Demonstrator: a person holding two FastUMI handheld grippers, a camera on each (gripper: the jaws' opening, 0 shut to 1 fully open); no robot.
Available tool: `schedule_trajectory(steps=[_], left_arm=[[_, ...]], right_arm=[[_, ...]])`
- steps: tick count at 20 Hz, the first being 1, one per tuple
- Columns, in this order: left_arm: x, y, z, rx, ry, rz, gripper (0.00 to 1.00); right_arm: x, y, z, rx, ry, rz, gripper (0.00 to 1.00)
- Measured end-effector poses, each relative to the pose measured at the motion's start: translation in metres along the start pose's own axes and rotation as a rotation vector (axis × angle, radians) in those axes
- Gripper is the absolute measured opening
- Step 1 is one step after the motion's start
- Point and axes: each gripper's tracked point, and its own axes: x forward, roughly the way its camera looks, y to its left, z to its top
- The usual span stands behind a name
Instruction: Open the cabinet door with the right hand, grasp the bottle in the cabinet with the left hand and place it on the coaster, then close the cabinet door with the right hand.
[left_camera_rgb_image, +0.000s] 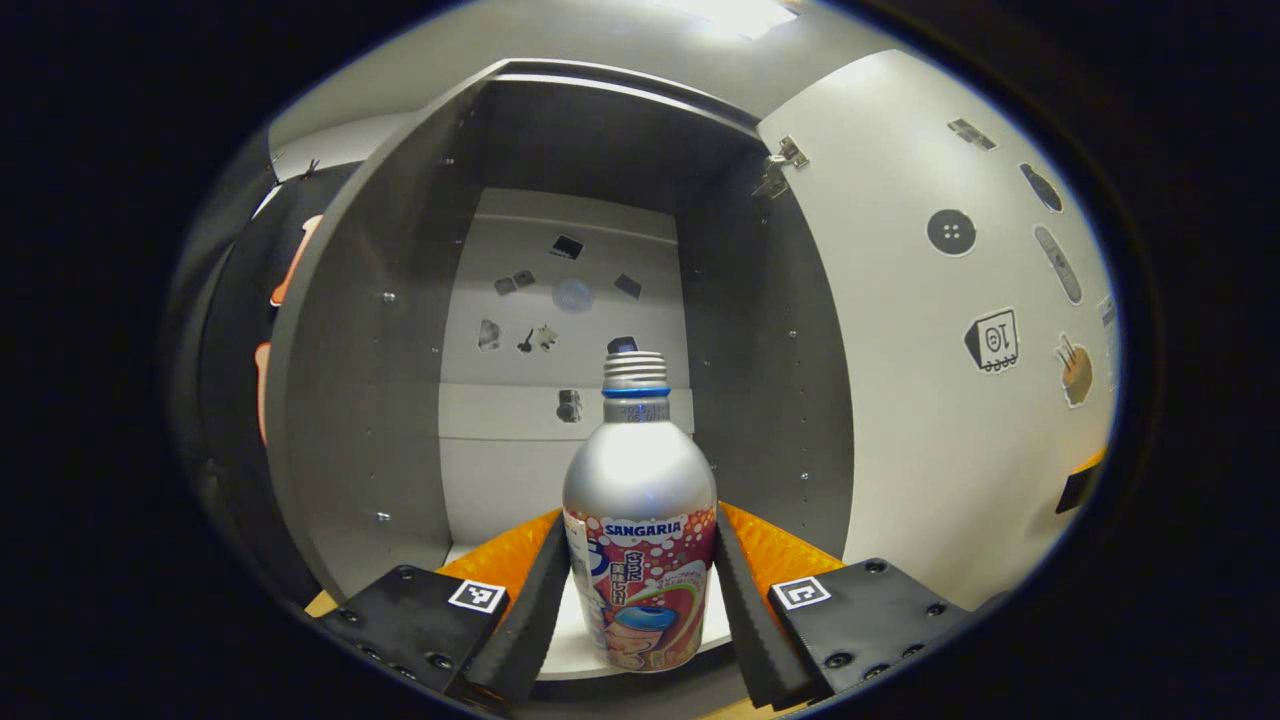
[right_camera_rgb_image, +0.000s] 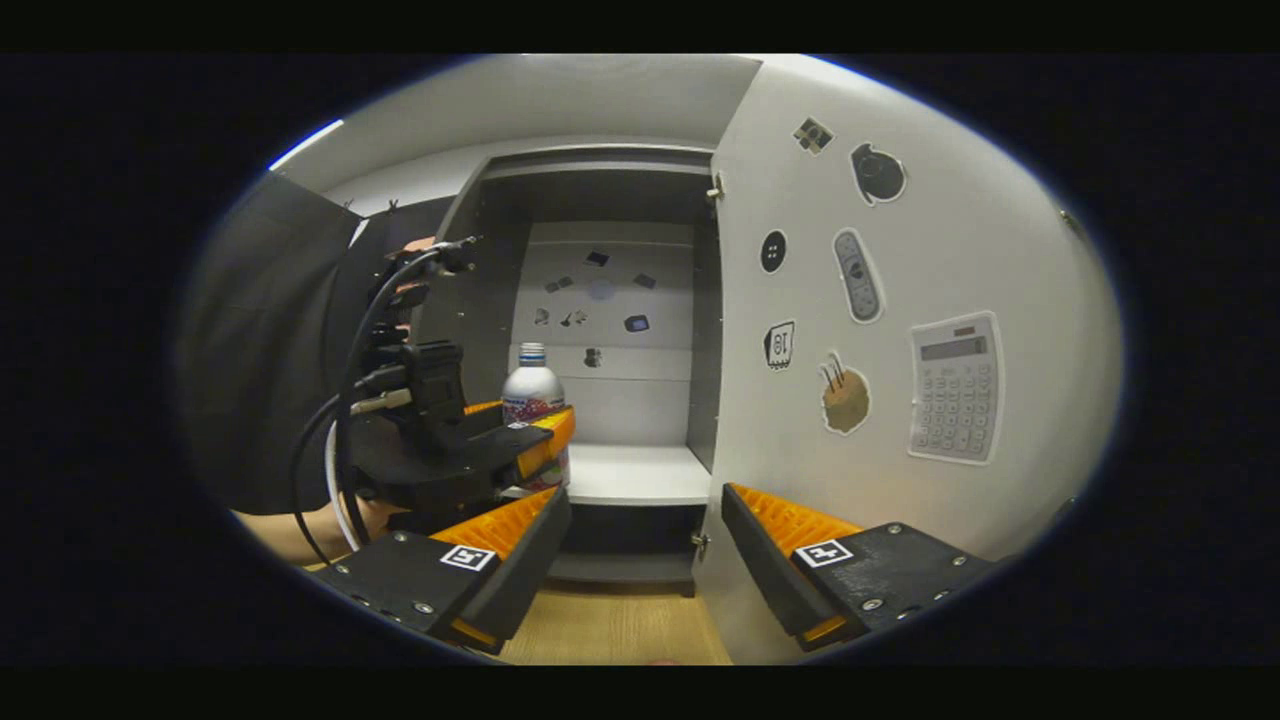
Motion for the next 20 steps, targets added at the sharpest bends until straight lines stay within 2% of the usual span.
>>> schedule_trajectory(steps=[8,14,20], left_arm=[[-0.088,0.011,0.016,0.058,-0.010,0.078,0.81],[-0.144,0.018,0.001,0.031,0.002,0.059,0.81],[-0.192,0.039,-0.045,-0.015,0.064,0.021,0.81]], right_arm=[[-0.016,0.009,-0.012,-0.042,0.015,0.064,0.93],[-0.034,0.022,-0.008,-0.010,-0.011,0.034,0.93],[-0.056,0.038,-0.016,0.012,-0.018,-0.042,0.93]])
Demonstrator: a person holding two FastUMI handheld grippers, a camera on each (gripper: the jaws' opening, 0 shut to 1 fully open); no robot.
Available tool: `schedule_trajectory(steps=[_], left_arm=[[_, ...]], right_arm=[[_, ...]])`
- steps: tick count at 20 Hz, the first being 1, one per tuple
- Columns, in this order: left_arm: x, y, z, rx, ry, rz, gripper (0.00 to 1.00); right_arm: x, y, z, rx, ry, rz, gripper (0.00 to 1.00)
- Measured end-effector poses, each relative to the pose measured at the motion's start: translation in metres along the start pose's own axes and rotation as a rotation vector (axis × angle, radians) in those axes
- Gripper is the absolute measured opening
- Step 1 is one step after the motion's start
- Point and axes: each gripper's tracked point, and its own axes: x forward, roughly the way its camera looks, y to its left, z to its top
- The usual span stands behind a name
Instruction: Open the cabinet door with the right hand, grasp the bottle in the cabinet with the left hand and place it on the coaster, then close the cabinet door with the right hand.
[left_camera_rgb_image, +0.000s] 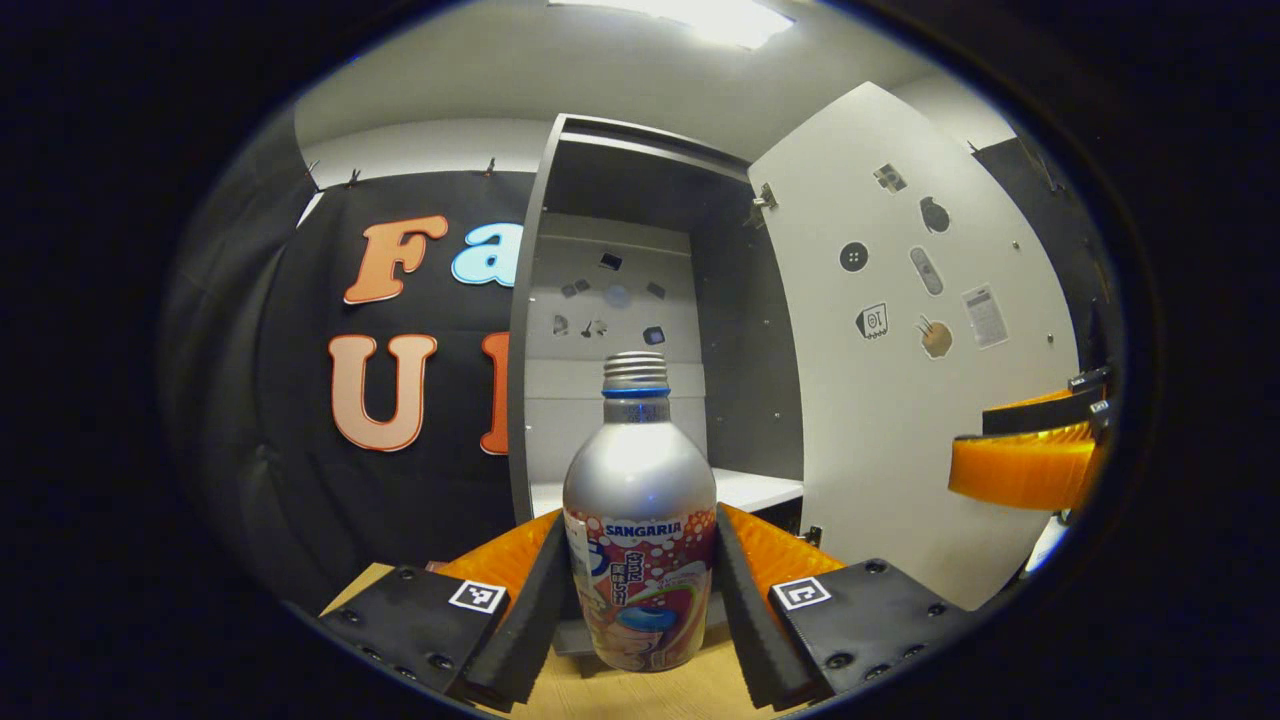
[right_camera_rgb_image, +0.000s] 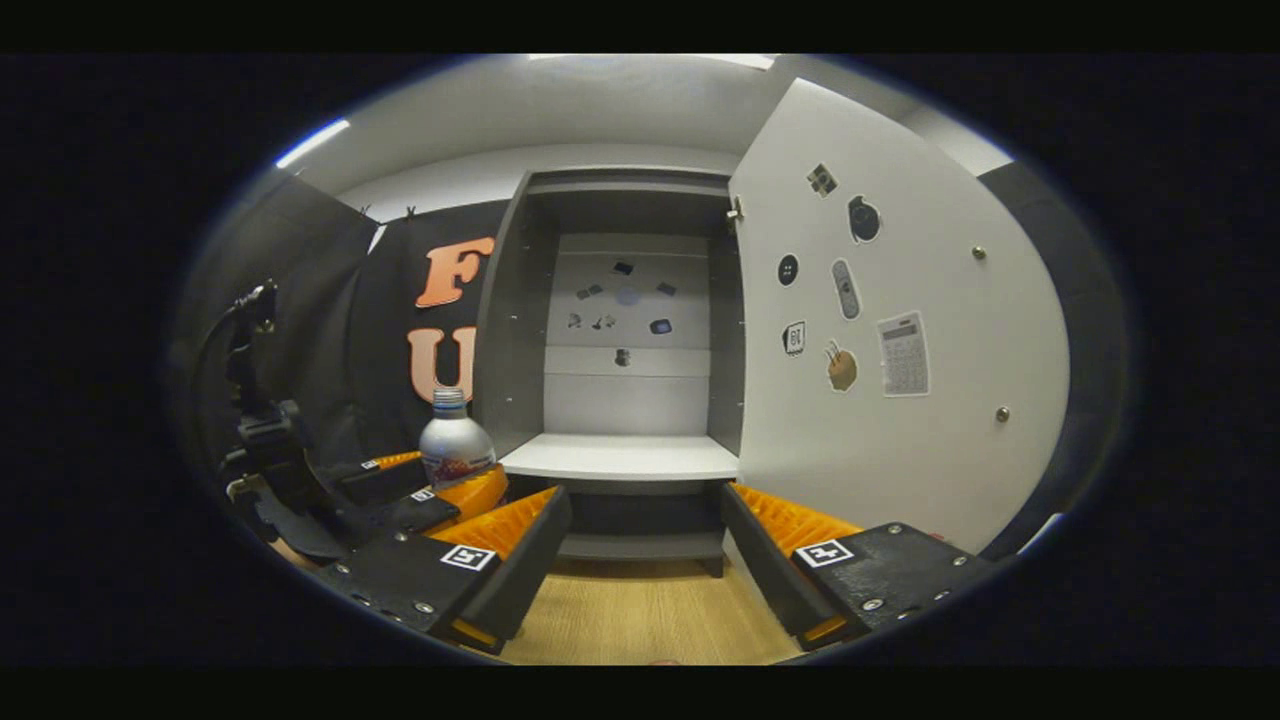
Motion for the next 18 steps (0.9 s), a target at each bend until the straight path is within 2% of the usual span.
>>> schedule_trajectory(steps=[5,8,14,18], left_arm=[[-0.032,0.013,-0.052,0.022,0.067,-0.020,0.82],[-0.046,0.015,-0.088,0.042,0.092,-0.011,0.82],[-0.062,0.008,-0.172,0.021,0.133,0.025,0.81],[-0.075,0.012,-0.215,0.002,0.180,0.064,0.82]], right_arm=[[-0.021,-0.009,-0.019,0.001,0.028,-0.100,0.93],[-0.027,-0.013,-0.032,0.022,0.052,-0.123,0.93],[-0.026,-0.017,-0.064,-0.046,0.089,-0.083,0.93],[-0.027,-0.009,-0.072,-0.071,0.073,-0.043,0.93]])
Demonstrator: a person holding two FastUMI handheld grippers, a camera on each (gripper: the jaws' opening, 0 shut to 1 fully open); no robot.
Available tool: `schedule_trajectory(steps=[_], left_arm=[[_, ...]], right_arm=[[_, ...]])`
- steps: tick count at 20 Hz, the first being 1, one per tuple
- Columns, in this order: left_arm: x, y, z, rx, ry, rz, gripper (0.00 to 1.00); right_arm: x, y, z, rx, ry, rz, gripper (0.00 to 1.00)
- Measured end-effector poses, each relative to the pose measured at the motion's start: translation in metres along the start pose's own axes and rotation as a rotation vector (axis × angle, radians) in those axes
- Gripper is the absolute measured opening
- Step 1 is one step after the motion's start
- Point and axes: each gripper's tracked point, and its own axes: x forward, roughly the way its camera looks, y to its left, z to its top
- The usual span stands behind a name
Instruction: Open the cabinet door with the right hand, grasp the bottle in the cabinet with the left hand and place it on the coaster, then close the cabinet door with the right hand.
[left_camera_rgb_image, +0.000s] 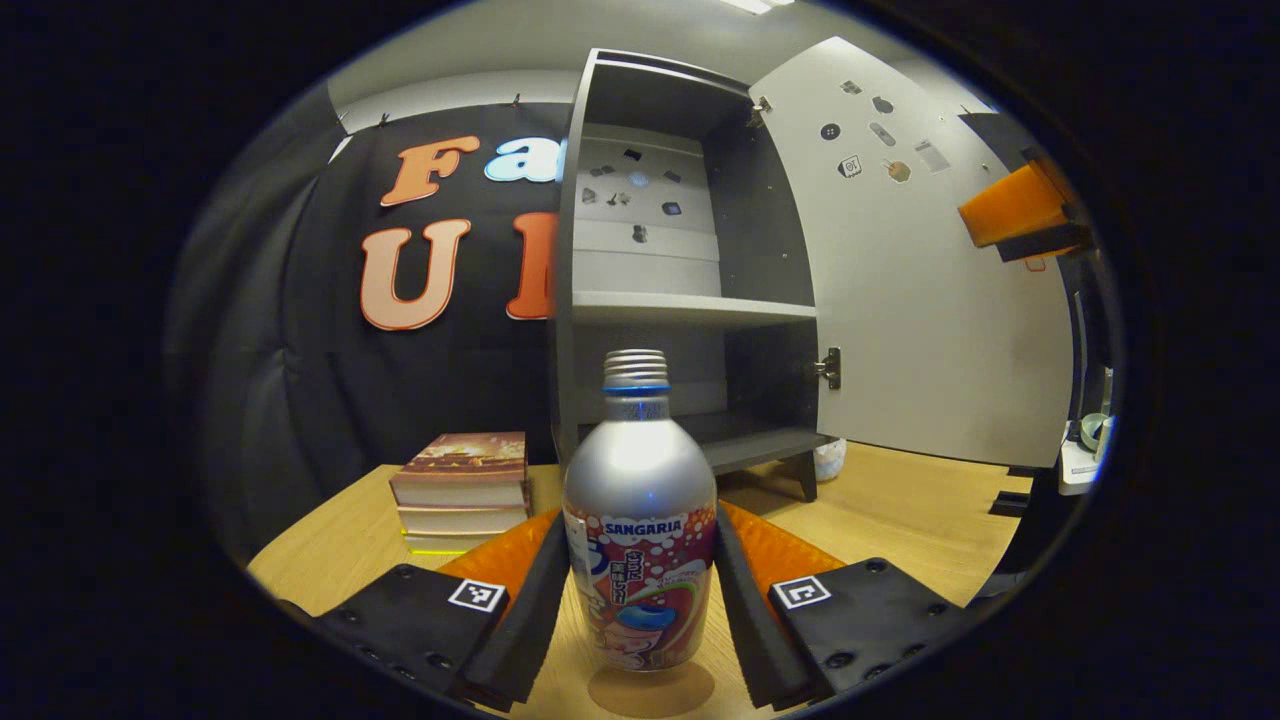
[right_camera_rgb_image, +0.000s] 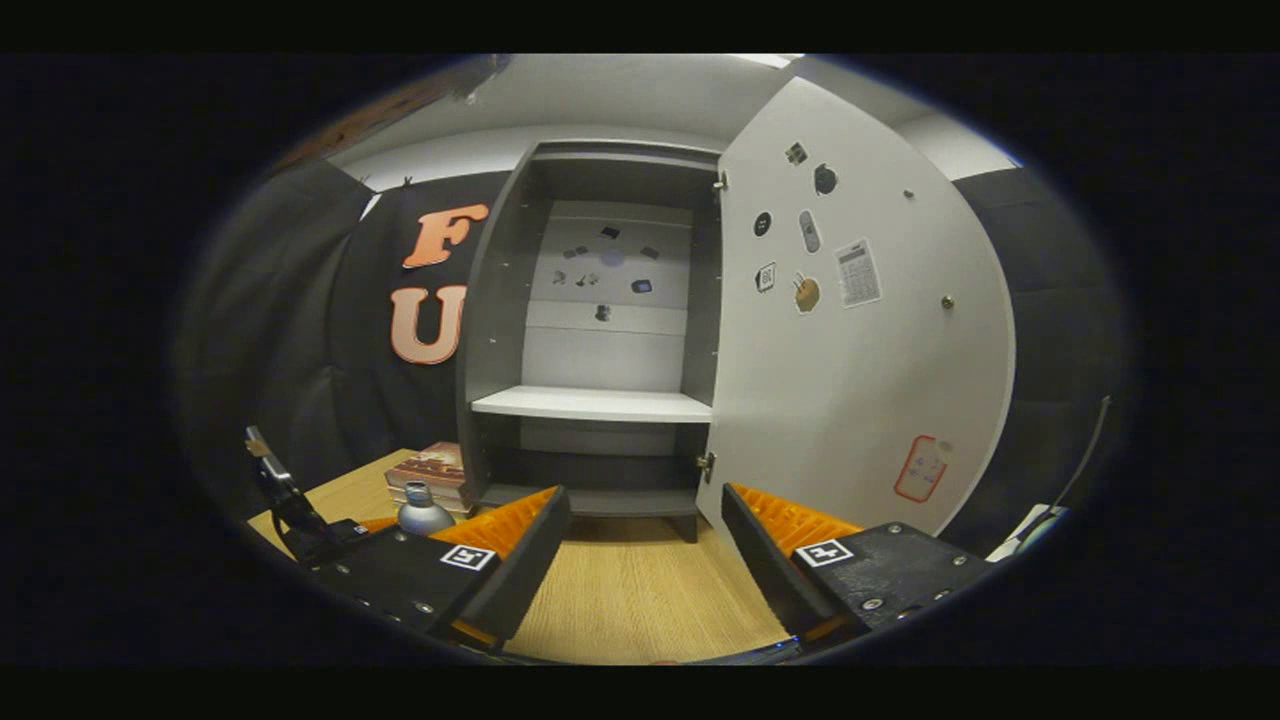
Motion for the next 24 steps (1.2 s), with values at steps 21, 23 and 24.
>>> schedule_trajectory(steps=[21,23,24], left_arm=[[-0.021,0.001,-0.045,-0.035,0.047,0.038,0.85],[-0.020,-0.001,-0.047,-0.051,0.057,0.033,0.86],[-0.020,-0.001,-0.047,-0.050,0.060,0.032,0.86]], right_arm=[[0.000,0.015,-0.026,-0.040,0.075,0.058,0.94],[0.000,0.018,-0.027,-0.041,0.079,0.066,0.94],[-0.001,0.020,-0.027,-0.036,0.079,0.072,0.94]])
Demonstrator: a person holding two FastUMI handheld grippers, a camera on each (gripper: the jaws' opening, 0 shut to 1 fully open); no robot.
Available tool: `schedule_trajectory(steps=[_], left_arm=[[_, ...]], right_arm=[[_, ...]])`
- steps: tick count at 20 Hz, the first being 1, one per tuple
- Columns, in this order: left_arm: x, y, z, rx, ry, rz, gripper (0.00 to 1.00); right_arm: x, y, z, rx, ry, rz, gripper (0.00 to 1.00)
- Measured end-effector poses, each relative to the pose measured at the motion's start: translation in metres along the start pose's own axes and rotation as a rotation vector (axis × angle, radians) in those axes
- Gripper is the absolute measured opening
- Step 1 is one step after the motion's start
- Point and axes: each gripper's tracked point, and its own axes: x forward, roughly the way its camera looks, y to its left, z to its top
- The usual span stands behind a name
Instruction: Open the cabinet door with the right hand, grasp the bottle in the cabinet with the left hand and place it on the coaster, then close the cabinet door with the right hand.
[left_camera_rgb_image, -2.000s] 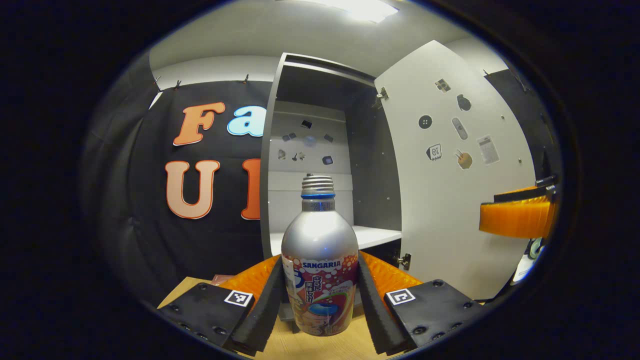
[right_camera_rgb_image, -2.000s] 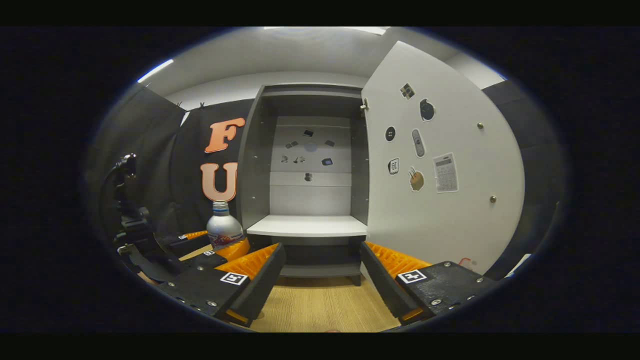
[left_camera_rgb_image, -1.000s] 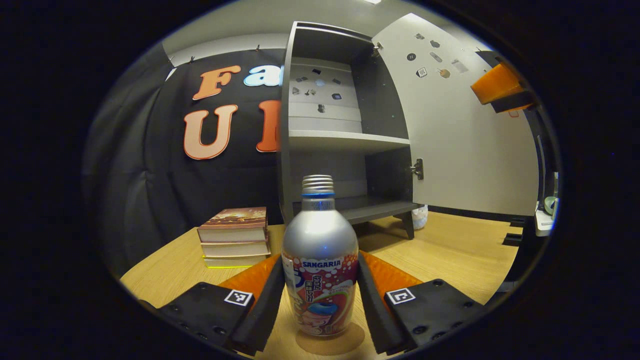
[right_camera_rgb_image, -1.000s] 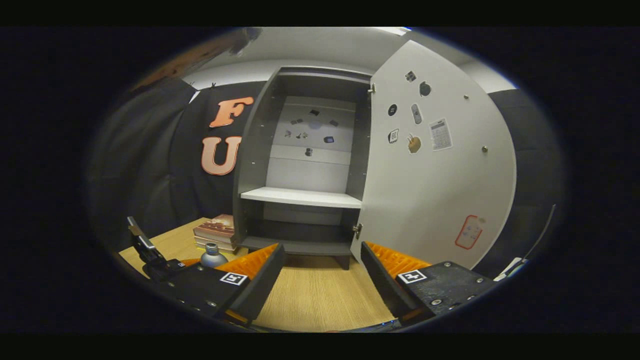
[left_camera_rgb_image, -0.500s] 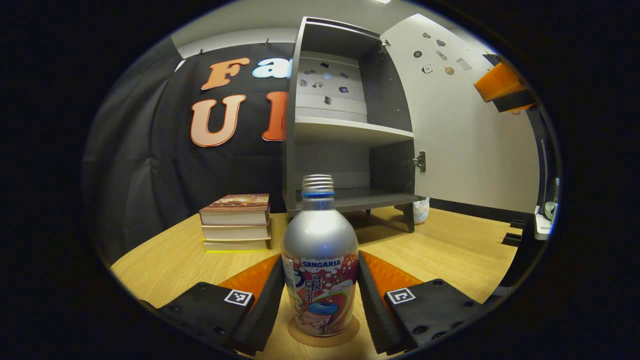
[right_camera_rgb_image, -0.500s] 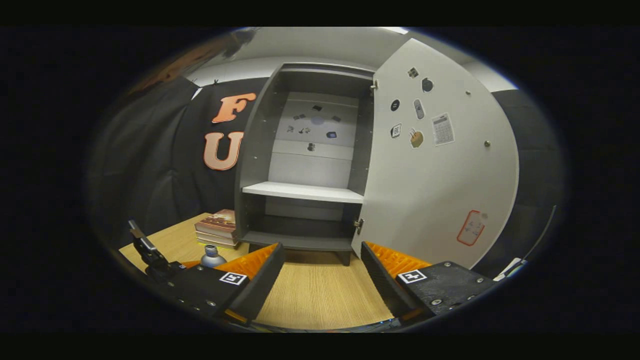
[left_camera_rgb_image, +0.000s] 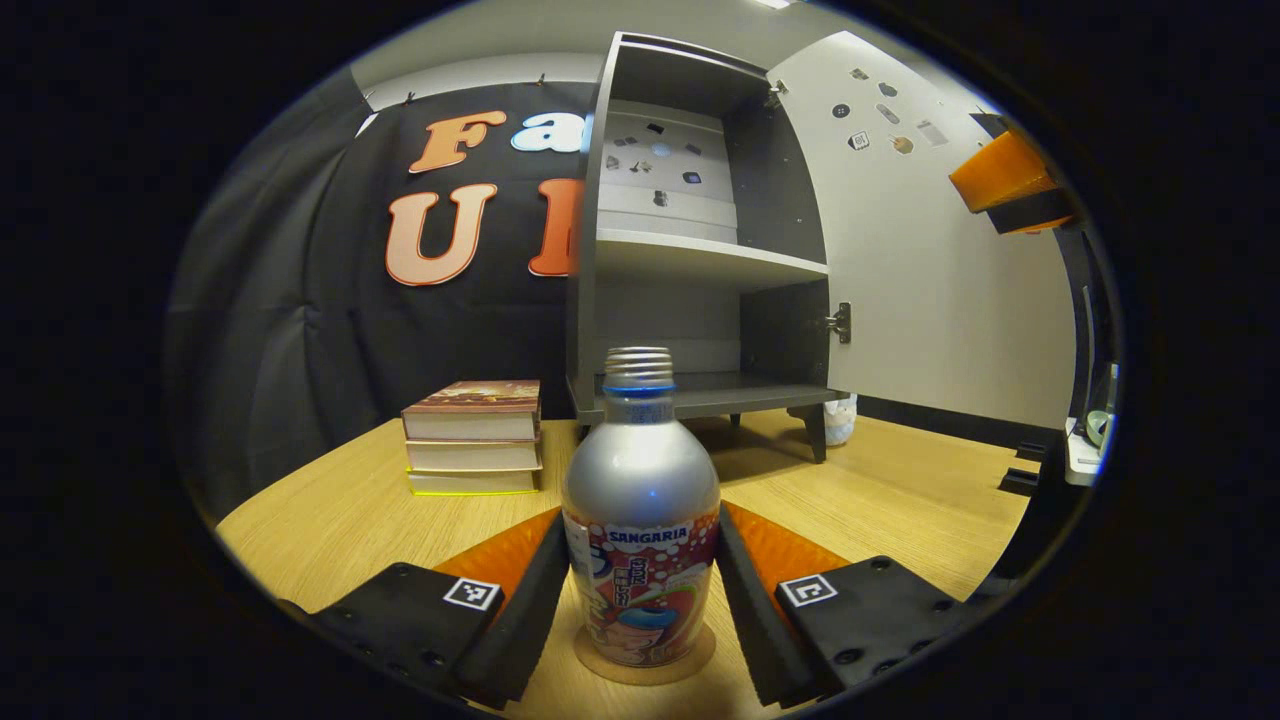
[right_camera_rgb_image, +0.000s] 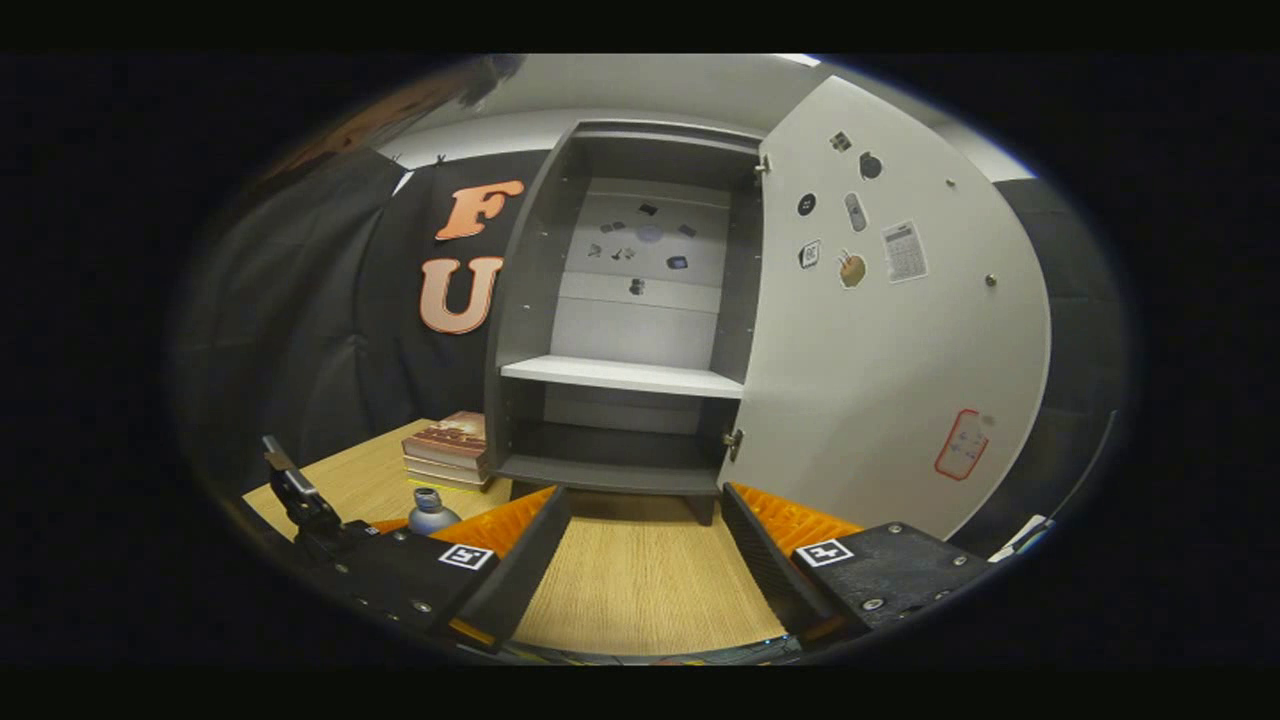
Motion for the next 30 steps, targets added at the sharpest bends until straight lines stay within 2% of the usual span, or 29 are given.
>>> schedule_trajectory(steps=[4,5,10,20,22,24,30], left_arm=[[0.005,-0.004,0.000,0.022,0.008,-0.018,0.88],[0.005,-0.005,0.003,0.030,0.004,-0.024,0.93],[0.011,-0.012,0.031,0.069,-0.034,-0.077,0.95],[0.020,0.002,0.136,0.026,-0.121,-0.104,0.95],[0.017,0.007,0.159,0.024,-0.136,-0.091,0.95],[0.011,0.006,0.181,0.021,-0.147,-0.089,0.95],[-0.010,-0.010,0.234,0.014,-0.147,-0.072,0.95]], right_arm=[[0.001,0.004,0.000,0.021,0.001,0.010,0.94],[0.001,0.004,0.002,0.022,0.001,0.009,0.94],[-0.002,0.001,0.016,0.043,-0.007,-0.020,0.94],[-0.041,-0.031,0.072,0.045,-0.067,-0.182,0.94],[-0.051,-0.037,0.079,0.052,-0.080,-0.197,0.97],[-0.057,-0.043,0.083,0.058,-0.091,-0.200,0.94],[-0.076,-0.071,0.089,0.053,-0.108,-0.201,0.94]])
